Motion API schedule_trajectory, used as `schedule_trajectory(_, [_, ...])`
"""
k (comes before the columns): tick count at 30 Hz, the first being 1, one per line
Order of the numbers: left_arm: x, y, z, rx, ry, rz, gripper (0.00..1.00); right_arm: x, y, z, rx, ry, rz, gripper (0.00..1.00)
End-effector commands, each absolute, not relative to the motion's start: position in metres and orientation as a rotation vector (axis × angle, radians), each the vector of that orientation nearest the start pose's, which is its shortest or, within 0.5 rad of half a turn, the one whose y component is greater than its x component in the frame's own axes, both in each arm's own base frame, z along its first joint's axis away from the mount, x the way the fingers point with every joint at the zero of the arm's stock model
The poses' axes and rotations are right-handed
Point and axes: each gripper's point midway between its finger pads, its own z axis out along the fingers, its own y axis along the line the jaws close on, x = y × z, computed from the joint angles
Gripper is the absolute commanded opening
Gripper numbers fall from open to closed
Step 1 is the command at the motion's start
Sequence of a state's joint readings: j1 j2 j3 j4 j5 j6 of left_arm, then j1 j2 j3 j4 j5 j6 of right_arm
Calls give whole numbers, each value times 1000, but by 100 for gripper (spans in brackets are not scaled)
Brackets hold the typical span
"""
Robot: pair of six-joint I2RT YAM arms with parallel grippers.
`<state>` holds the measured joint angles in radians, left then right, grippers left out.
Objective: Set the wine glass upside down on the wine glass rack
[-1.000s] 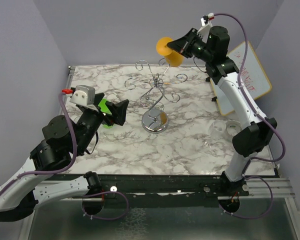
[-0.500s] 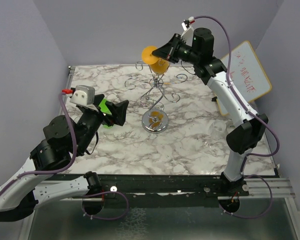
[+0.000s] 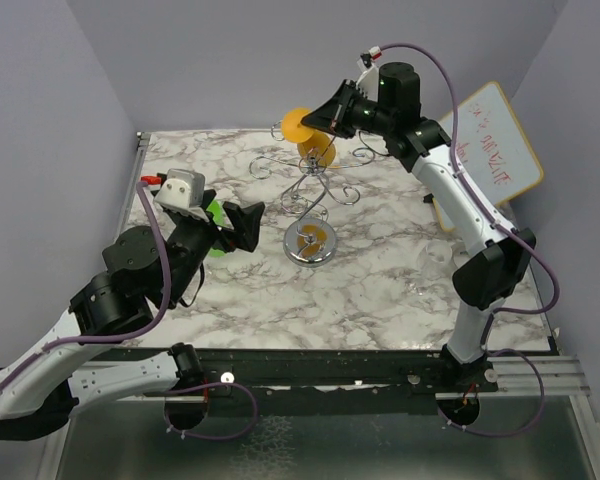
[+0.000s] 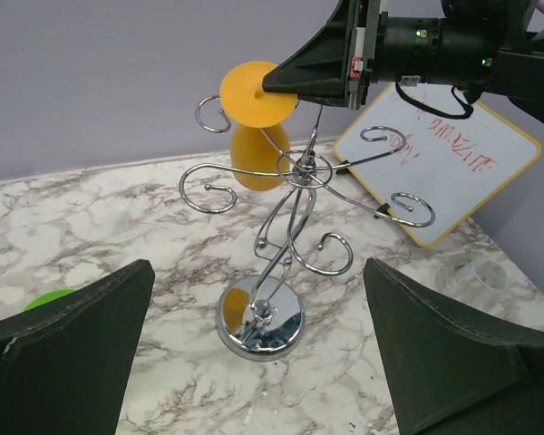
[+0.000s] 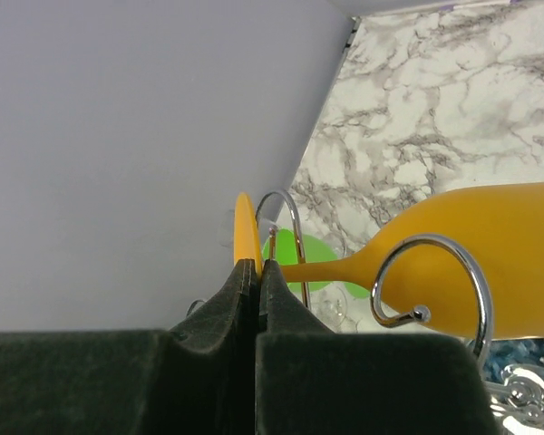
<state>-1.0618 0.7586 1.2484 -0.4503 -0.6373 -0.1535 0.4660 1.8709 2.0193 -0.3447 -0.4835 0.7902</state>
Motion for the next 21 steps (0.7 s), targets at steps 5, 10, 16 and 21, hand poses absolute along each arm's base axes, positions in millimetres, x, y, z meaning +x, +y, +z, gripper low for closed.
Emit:
schedule_trajectory(5, [205,-162,425,219,1562,-451,99,407,318,406,52,1961,1276,1])
schedule_trajectory(10, [205,-160,422,199,1567,-447,99,403,302,418,114,1926,1207,1])
schedule_trajectory(16, [200,-165,424,254,1561,-473,99,409,279,421,192,1897,1074,1])
schedule_trajectory(21, [199,-166,439,257,1534,-491,99,418,272,421,229,1859,1025,1])
